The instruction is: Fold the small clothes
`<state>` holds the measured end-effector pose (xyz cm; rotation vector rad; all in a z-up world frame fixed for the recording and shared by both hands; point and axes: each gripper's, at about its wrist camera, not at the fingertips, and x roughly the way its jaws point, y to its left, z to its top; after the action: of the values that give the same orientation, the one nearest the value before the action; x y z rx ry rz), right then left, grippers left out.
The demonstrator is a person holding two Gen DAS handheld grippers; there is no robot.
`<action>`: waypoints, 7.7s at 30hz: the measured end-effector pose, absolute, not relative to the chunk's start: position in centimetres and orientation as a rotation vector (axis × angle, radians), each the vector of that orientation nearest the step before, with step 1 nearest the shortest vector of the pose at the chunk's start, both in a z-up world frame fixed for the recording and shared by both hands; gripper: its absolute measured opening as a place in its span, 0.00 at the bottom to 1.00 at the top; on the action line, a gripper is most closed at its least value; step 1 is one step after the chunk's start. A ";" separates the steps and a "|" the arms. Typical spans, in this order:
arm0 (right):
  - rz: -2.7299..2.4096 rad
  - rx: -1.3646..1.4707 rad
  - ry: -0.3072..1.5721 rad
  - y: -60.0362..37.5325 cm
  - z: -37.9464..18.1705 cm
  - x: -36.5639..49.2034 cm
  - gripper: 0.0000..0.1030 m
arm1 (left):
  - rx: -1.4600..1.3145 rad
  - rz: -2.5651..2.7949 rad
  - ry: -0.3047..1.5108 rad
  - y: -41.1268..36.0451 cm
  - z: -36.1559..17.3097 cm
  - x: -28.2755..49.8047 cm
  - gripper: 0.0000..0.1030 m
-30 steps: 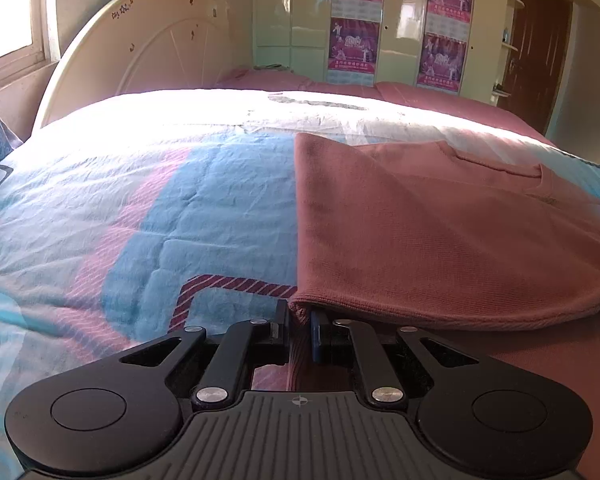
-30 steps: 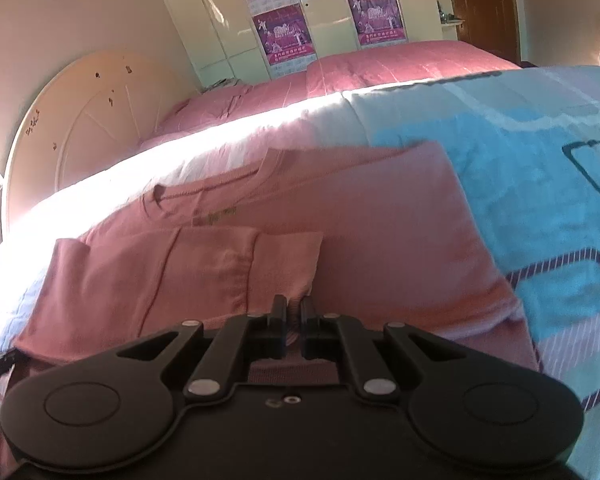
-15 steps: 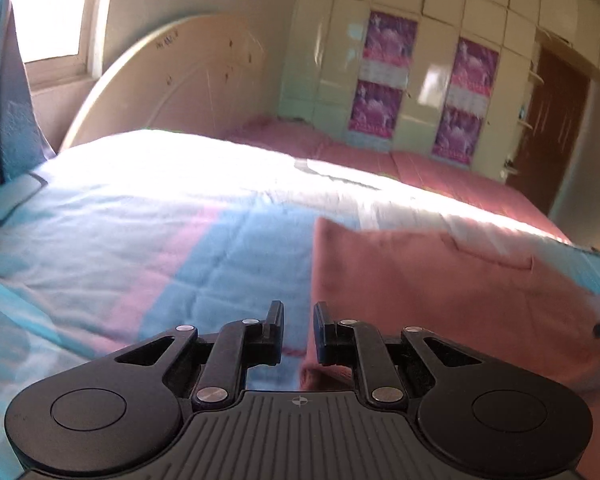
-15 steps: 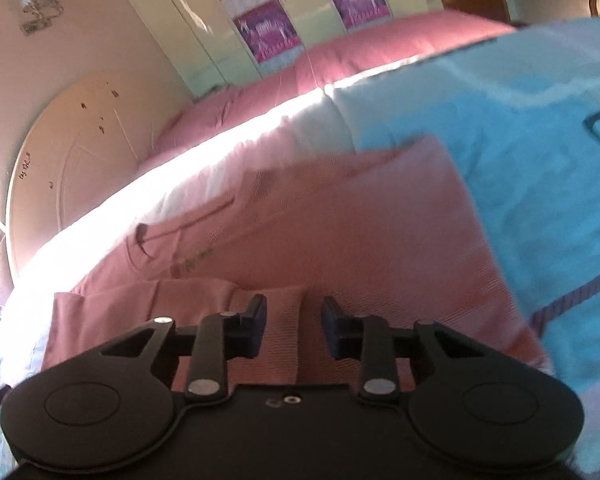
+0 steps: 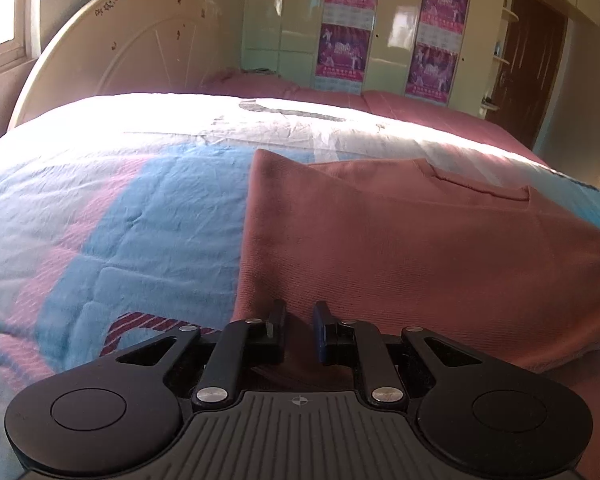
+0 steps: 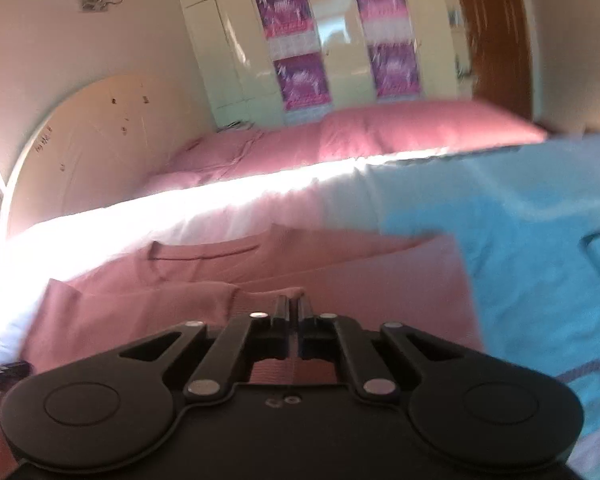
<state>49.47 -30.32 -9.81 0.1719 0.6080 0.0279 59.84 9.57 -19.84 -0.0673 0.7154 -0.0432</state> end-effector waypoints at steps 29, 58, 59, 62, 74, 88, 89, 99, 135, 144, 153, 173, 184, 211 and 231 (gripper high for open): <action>-0.100 0.208 0.739 -30.9 -11.5 53.7 0.24 | 0.072 -0.081 0.733 9.9 -18.6 70.1 0.76; -0.073 0.108 0.793 -26.4 -12.6 46.3 0.32 | 0.081 -0.126 0.692 6.9 -19.5 55.1 0.76; -0.069 0.138 0.793 -26.9 -12.3 46.3 0.31 | 0.089 -0.105 0.683 7.3 -19.2 55.0 0.76; -0.061 0.136 0.743 -27.1 -11.0 45.9 0.32 | 0.054 -0.093 0.666 8.3 -18.4 54.8 0.76; -0.044 0.108 0.744 -27.2 -11.5 47.0 0.32 | 0.141 -0.073 0.725 6.8 -18.9 55.2 0.76; 0.017 0.048 0.828 -26.9 -12.4 47.0 0.58 | 0.171 -0.041 0.743 5.8 -18.6 55.6 0.77; 0.026 0.051 0.821 -26.9 -12.1 46.7 0.60 | 0.174 -0.034 0.742 5.6 -18.3 55.5 0.77; 0.043 0.056 0.778 -27.6 -9.8 42.1 0.56 | 0.157 -0.060 0.704 5.6 -16.4 50.4 0.88; 0.193 0.817 0.851 -42.7 -14.0 19.1 0.35 | -0.658 -0.221 0.850 18.1 -21.9 30.1 0.56; 0.239 0.787 0.750 -43.5 -12.9 18.1 0.08 | -0.574 -0.164 0.797 17.7 -21.8 28.6 0.04; 0.231 0.753 0.763 -43.7 -12.8 18.5 0.07 | -0.696 -0.157 0.781 18.2 -21.8 29.2 0.04; 0.177 0.748 0.569 -45.3 -5.2 41.8 0.07 | -0.755 -0.288 0.643 14.7 -13.7 54.3 0.04; 0.072 0.844 0.668 -46.6 -12.4 56.0 0.21 | -0.770 -0.230 0.720 14.4 -18.0 70.2 0.06; 0.080 -0.088 0.617 -37.6 -10.5 58.0 0.08 | 0.004 -0.272 0.522 8.1 -16.1 71.9 0.07; -0.056 0.077 0.678 -39.3 -13.6 60.5 0.09 | 0.018 -0.160 0.653 7.0 -19.6 76.4 0.07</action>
<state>60.46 -39.29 -13.58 0.0775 0.6780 -0.0559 76.40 7.00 -19.59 0.0177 0.6535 -0.1599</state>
